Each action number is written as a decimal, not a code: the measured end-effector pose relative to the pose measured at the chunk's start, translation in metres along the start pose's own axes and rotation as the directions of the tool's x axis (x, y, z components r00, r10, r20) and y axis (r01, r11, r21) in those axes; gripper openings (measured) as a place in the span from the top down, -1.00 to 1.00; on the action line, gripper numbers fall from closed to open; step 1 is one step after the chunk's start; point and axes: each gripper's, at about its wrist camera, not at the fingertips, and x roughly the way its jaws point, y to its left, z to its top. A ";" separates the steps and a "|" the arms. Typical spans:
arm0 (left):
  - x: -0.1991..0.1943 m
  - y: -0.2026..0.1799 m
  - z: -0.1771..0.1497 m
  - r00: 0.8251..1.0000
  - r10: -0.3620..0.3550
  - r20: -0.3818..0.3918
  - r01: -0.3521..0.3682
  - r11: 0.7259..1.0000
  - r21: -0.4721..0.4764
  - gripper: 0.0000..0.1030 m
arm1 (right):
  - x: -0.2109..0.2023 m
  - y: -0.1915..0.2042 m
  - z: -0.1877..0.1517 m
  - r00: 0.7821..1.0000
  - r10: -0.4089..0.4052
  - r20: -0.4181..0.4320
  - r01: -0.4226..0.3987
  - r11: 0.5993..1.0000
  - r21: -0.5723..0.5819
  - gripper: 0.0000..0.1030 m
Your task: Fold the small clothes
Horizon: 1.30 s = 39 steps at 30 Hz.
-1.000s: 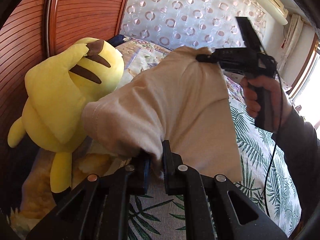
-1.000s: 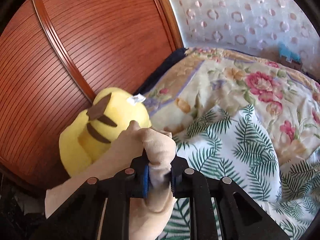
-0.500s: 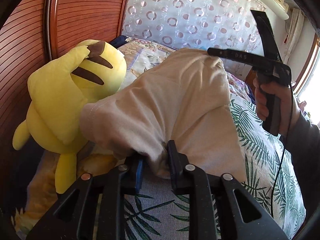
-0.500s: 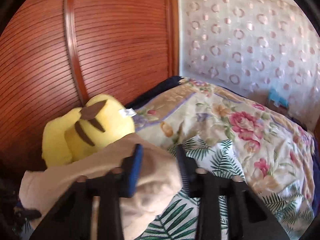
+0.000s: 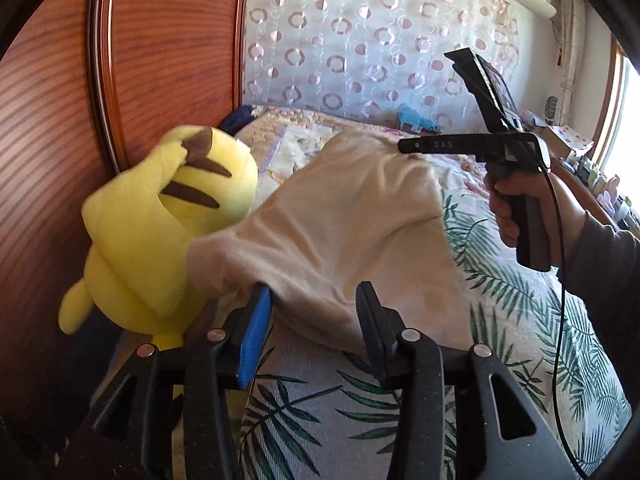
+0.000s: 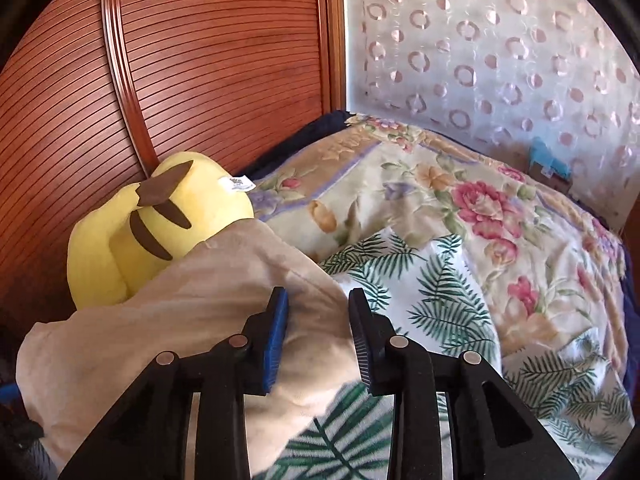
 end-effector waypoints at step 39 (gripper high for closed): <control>-0.160 -0.170 -0.032 0.955 -0.211 0.207 0.154 0.954 0.259 -0.63 | -0.490 0.093 -0.303 0.878 -0.409 0.249 0.317 0.886 0.337 -0.70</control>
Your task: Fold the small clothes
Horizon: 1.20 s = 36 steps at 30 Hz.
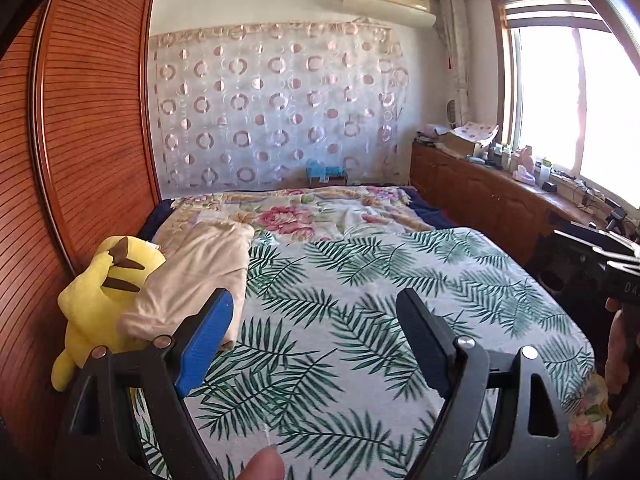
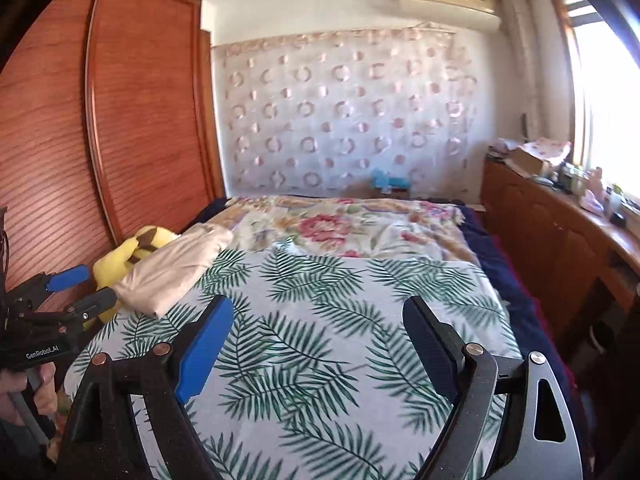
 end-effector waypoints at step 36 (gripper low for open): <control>-0.022 -0.011 0.005 1.000 0.004 0.021 -0.004 1.000 -0.004 -0.63 | -0.036 -0.001 -0.010 0.998 -0.040 0.055 0.038 0.999 0.025 -0.70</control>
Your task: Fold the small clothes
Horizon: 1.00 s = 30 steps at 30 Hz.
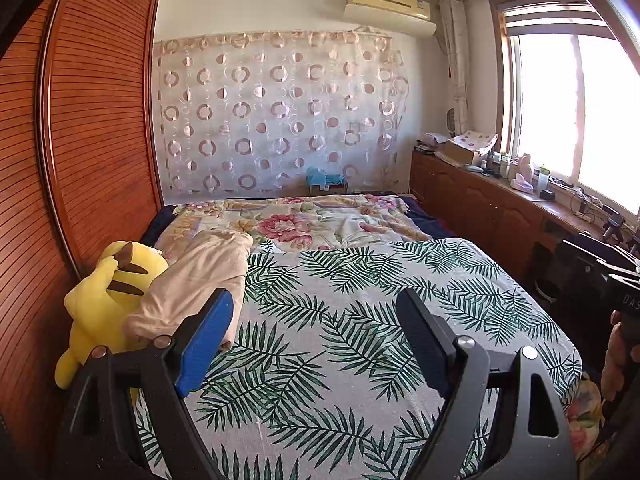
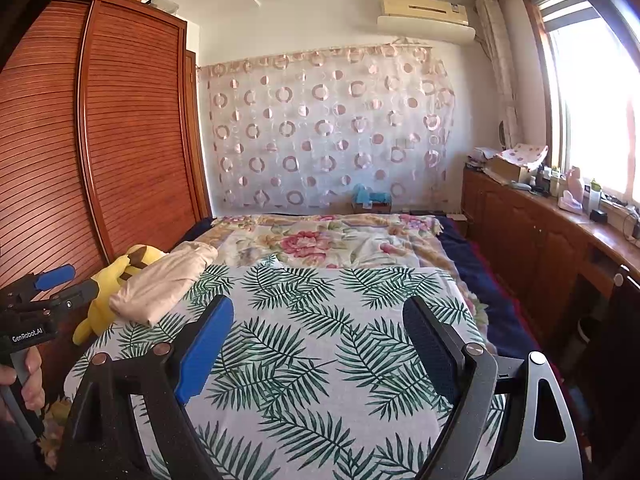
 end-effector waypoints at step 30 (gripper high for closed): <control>-0.004 -0.003 0.000 1.000 -0.002 0.007 0.002 1.000 0.002 -0.63 | 0.005 -0.002 -0.001 1.000 0.002 0.012 -0.002 1.000 0.002 -0.70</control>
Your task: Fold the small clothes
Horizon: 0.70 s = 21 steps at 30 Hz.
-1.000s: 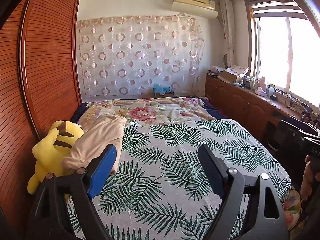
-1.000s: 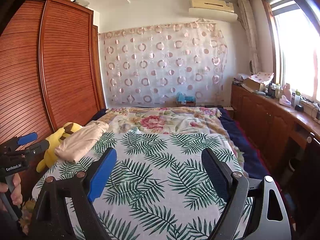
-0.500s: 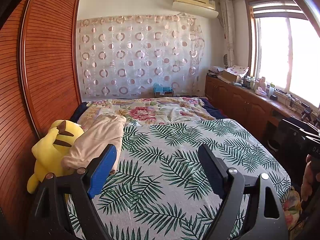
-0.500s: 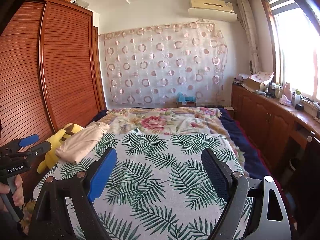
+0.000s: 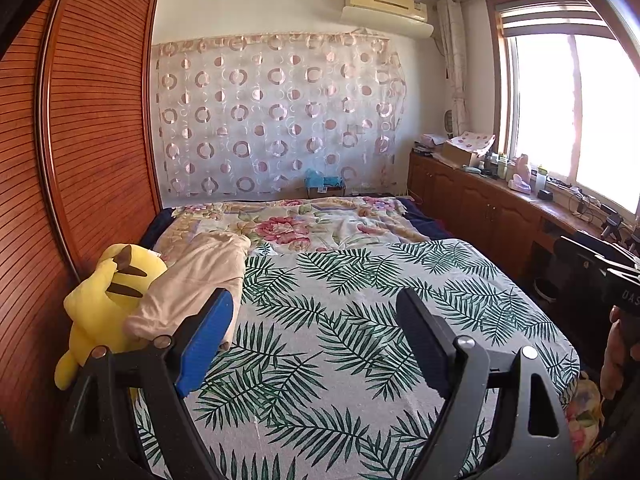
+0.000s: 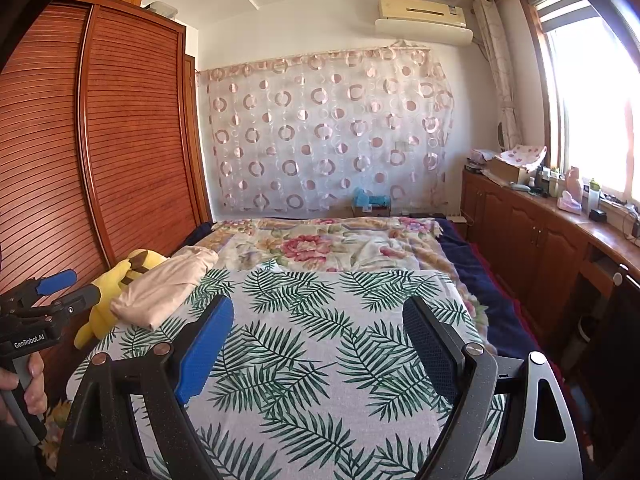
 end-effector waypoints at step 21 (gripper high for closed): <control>0.000 0.000 0.000 1.000 -0.001 0.001 0.001 1.000 0.000 -0.64 | 0.002 0.000 -0.001 1.000 -0.001 0.002 0.001 1.000 0.002 -0.70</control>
